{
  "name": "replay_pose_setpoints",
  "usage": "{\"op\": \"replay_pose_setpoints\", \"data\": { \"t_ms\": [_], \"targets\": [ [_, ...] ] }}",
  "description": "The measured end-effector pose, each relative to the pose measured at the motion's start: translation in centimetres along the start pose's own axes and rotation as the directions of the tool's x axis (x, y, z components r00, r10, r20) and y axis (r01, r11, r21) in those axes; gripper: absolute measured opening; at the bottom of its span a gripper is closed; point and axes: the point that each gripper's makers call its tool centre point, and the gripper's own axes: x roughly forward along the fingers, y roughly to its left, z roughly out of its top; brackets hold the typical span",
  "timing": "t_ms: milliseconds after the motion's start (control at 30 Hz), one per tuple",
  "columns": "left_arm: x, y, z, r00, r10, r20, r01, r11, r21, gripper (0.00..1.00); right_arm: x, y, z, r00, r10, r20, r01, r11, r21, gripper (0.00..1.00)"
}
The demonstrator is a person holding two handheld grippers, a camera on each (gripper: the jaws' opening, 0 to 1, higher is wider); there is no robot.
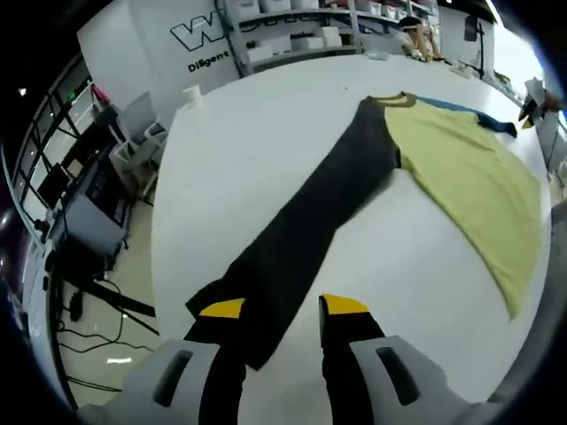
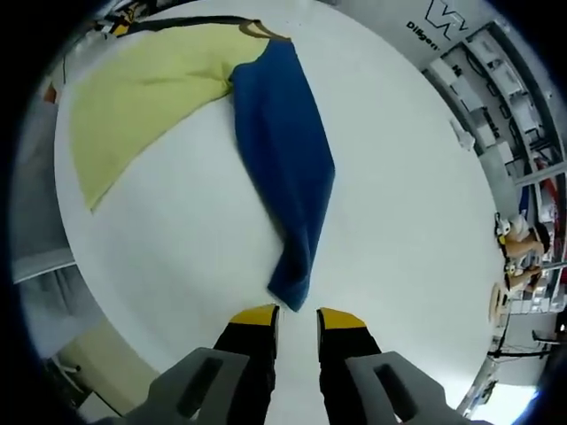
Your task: Fold the garment on the visible template until the final outline fits inside the template.
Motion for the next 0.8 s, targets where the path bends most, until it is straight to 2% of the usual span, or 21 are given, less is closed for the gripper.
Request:
{"op": "replay_pose_setpoints", "data": {
  "t_ms": [200,400,433,533,733,800],
  "targets": [
    [0.3,0.1,-1.0,1.0,-0.003,-0.031,0.003,1.0,0.017,0.29,-0.4,-0.2,0.2,1.0,-0.008,0.002,0.008,1.0,0.004,0.11],
    [0.5,0.2,-1.6,0.999,-0.003,-0.047,0.004,1.0,0.013,0.27,-0.9,0.0,0.2,1.0,-0.011,0.007,0.011,1.0,0.009,0.12],
    [0.4,0.3,-1.5,0.999,-0.006,-0.035,0.006,1.0,0.014,0.26,-0.9,0.3,0.1,1.0,-0.01,0.013,0.01,1.0,0.009,0.12],
    [0.4,0.5,-1.5,1.0,-0.005,-0.024,0.005,1.0,-0.004,0.27,-1.0,0.6,0.1,1.0,-0.016,0.027,0.016,1.0,0.004,0.16],
    [0.7,1.3,-1.5,0.999,-0.008,-0.033,0.007,1.0,-0.011,0.2,-1.0,2.1,-0.5,0.999,-0.002,0.054,-0.001,0.999,0.05,0.31],
    [0.9,1.3,-1.6,0.999,-0.007,-0.031,0.006,1.0,-0.012,0.18,-1.2,2.9,-0.3,0.996,-0.007,0.086,0.001,0.998,0.068,0.33]
  ]
}}
